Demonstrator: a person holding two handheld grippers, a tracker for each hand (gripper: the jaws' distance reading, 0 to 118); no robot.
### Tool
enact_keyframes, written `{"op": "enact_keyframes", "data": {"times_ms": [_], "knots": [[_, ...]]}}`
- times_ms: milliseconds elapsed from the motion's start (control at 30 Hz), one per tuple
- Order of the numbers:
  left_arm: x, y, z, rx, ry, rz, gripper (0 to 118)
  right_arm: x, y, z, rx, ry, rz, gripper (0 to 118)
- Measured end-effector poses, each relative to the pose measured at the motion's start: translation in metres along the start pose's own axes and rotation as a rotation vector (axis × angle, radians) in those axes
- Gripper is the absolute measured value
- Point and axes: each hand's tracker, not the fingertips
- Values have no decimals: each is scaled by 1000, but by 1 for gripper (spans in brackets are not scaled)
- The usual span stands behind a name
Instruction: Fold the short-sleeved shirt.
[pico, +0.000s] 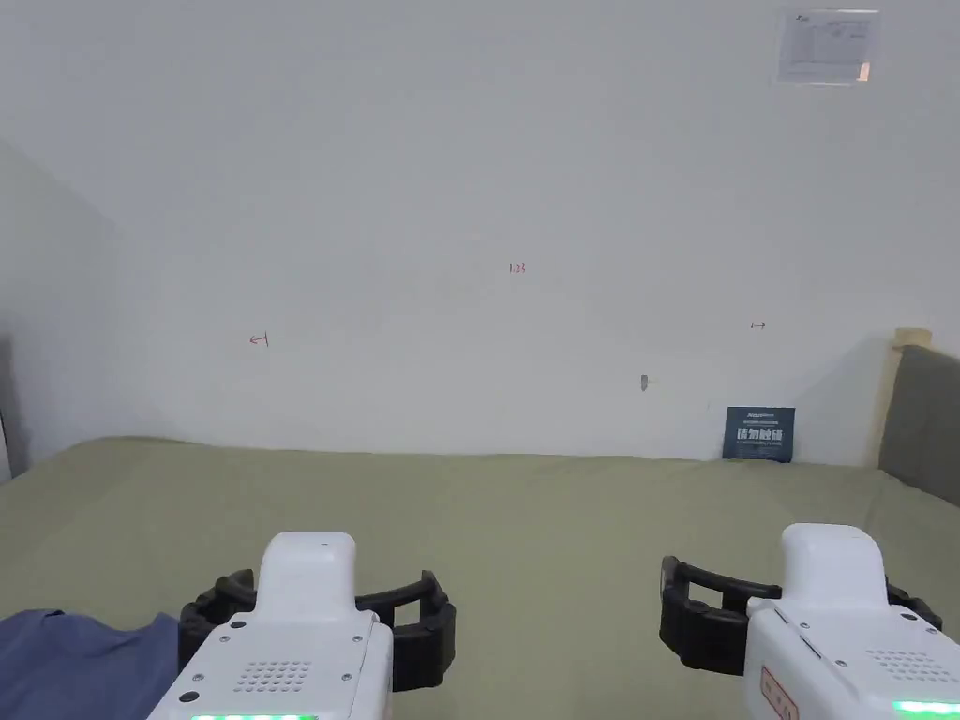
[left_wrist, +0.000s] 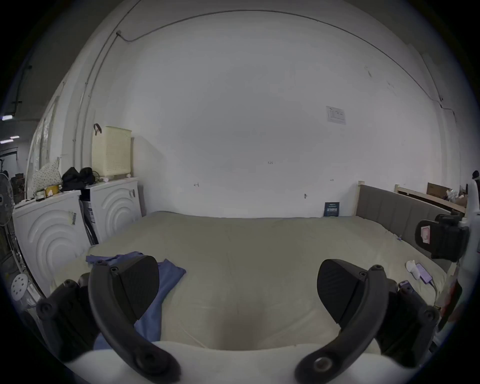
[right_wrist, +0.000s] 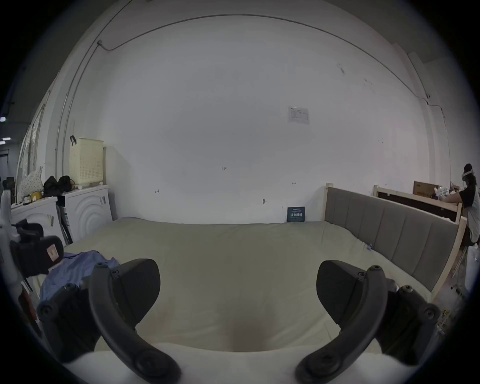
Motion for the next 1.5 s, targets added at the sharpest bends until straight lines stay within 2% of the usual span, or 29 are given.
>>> {"op": "enact_keyframes", "data": {"times_ms": [33,67,100,133,167,200,233,300,367,467,600,800,867,967,1100,1133,1167,1200,1233,1267,1300,1333,1400,1500], "knots": [[0,-1,1,-2,3,-1,117,1,-1,1,-1,11,-15,118],[1,-2,1,-11,4,-8,101,3,-3,2,-12,17,-26,115],[2,-3,2,-13,24,-23,67,3,-5,2,-29,30,-25,94],[2,-5,2,-7,36,-37,15,2,-9,4,-16,47,-18,40],[2,-6,-1,-12,53,-51,0,1,-12,4,-6,40,-4,1],[1,-10,-2,-72,100,-74,0,-3,-25,-1,-57,5,36,0],[-3,-14,-3,-50,74,-40,0,-1,-34,-3,-41,7,31,1],[-14,-21,-2,-92,29,13,0,-2,-33,-2,-113,81,-18,1],[-27,-30,3,-108,55,12,0,-14,-40,0,-137,89,18,0],[-68,-33,10,-151,102,-4,0,-40,-48,0,-167,182,51,1],[-149,-43,18,-249,258,-24,0,-90,-60,-9,-226,359,69,1],[-259,-68,42,-399,460,32,0,-178,-93,-33,-330,602,122,1],[-283,-79,43,-433,474,62,0,-202,-104,-43,-368,669,121,1],[-308,-87,23,-489,457,88,0,-231,-116,-65,-423,738,127,1],[-343,-69,-60,-500,382,63,2,-246,-119,-94,-435,765,148,1],[-350,-63,-90,-486,385,45,12,-245,-118,-101,-432,764,154,1],[-358,-58,-117,-479,381,44,32,-242,-117,-108,-431,754,160,1],[-365,-52,-148,-485,326,72,61,-237,-115,-115,-437,741,162,1],[-376,-50,-180,-513,244,136,96,-230,-114,-119,-442,731,159,1],[-385,-49,-212,-572,175,199,118,-222,-113,-124,-447,716,160,1],[-390,-54,-245,-670,109,244,115,-214,-113,-128,-451,703,162,1],[-389,-55,-268,-683,54,269,115,-204,-114,-131,-445,668,173,1],[-381,-68,-312,-816,100,240,115,-188,-116,-137,-453,600,189,1],[-344,-90,-342,-879,172,182,115,-170,-124,-146,-498,546,194,1]]}}
